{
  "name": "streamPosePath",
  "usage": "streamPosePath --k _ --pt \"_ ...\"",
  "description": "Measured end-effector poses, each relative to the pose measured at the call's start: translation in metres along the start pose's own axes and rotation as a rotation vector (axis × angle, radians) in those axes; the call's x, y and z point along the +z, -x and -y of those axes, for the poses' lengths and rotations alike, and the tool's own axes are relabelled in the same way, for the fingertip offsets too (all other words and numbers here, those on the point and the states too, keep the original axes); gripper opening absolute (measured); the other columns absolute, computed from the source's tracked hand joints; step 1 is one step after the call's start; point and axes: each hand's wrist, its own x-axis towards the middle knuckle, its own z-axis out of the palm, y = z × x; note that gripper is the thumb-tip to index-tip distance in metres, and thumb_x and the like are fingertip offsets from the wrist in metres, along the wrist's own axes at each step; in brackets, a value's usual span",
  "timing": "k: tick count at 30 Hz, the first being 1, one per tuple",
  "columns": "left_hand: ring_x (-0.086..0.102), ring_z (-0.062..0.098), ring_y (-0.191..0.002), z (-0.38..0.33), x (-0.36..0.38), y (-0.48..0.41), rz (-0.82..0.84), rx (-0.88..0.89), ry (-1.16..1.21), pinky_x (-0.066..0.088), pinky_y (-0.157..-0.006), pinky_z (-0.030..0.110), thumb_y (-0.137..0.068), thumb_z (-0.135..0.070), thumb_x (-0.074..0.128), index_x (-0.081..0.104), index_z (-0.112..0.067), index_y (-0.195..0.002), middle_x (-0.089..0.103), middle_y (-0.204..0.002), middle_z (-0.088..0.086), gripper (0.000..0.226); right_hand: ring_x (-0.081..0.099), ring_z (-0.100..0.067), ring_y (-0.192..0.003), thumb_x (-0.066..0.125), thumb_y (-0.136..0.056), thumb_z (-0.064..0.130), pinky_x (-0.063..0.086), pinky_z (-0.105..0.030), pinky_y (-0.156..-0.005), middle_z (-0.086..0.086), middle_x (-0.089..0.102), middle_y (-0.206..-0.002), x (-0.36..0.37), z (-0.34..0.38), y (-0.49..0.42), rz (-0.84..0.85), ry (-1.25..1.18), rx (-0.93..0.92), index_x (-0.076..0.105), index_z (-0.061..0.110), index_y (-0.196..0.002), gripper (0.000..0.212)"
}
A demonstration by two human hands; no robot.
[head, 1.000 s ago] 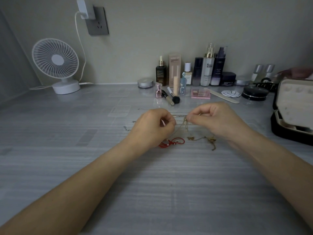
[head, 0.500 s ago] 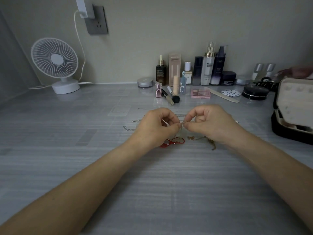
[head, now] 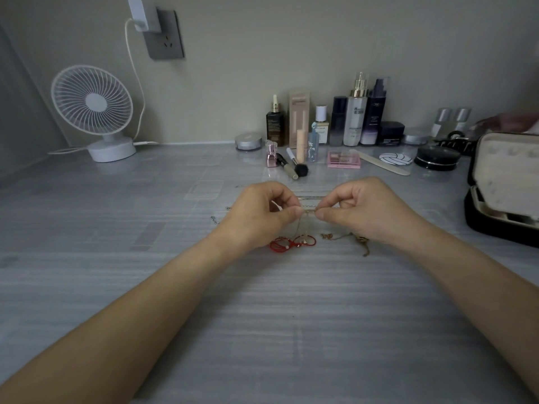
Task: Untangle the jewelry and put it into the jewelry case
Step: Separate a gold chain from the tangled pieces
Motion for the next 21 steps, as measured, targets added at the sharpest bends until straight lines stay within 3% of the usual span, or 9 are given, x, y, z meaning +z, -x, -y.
streamPosePath --k 6,8,10,14,16,21 --pt "0.055 0.010 -0.070 -0.005 0.000 0.006 -0.058 0.123 -0.374 0.044 -0.063 0.027 -0.081 -0.022 0.062 0.055 -0.025 -0.074 0.052 -0.070 -0.015 0.011 0.038 -0.004 -0.035 0.072 -0.078 0.025 0.031 -0.014 -0.043 0.013 0.043 -0.034 0.001 0.003 0.002 0.044 0.095 -0.037 0.067 0.027 -0.069 0.010" --pt "0.055 0.011 -0.073 -0.004 -0.001 0.006 -0.069 0.141 -0.415 0.045 -0.064 0.028 -0.080 -0.022 0.062 0.055 -0.025 -0.077 0.051 -0.072 -0.016 0.008 0.053 0.001 -0.052 0.071 -0.078 0.024 0.042 -0.014 -0.058 0.014 0.060 -0.052 0.001 0.003 0.002 0.032 0.085 -0.036 0.070 0.027 -0.073 0.006" --pt "0.058 0.011 -0.071 -0.002 -0.002 0.005 -0.060 0.114 -0.380 0.047 -0.065 0.029 -0.079 -0.020 0.063 0.056 -0.024 -0.077 0.055 -0.072 -0.015 0.008 0.059 0.001 -0.065 0.072 -0.078 0.024 0.046 -0.020 -0.069 0.013 0.066 -0.066 0.000 0.002 0.000 -0.003 0.046 -0.023 0.071 0.028 -0.074 0.006" --pt "0.055 0.005 -0.062 0.001 0.000 0.003 -0.011 0.024 -0.177 0.047 -0.059 0.021 -0.078 -0.013 0.067 0.055 -0.027 -0.068 0.061 -0.070 -0.010 0.021 0.036 -0.005 -0.035 0.070 -0.080 0.028 0.031 -0.022 -0.049 0.010 0.041 -0.035 0.001 -0.003 -0.001 -0.052 0.088 -0.027 0.065 0.028 -0.065 0.015" --pt "0.052 0.004 -0.059 0.002 0.002 0.002 0.001 0.004 -0.096 0.044 -0.056 0.017 -0.079 -0.009 0.067 0.055 -0.029 -0.068 0.061 -0.070 -0.010 0.026 0.031 -0.006 -0.034 0.068 -0.081 0.027 0.030 -0.022 -0.047 0.009 0.037 -0.035 0.001 -0.002 -0.001 -0.076 0.061 -0.042 0.065 0.025 -0.068 0.014" --pt "0.050 -0.001 -0.050 0.005 0.006 0.003 0.087 -0.043 0.007 0.047 -0.053 0.021 -0.082 -0.006 0.062 0.060 -0.033 -0.079 0.059 -0.066 -0.011 0.027 0.027 -0.004 -0.034 0.067 -0.083 0.020 0.024 -0.014 -0.040 0.011 0.035 -0.034 0.000 0.005 0.001 -0.085 -0.073 -0.101 0.066 0.019 -0.073 0.010"
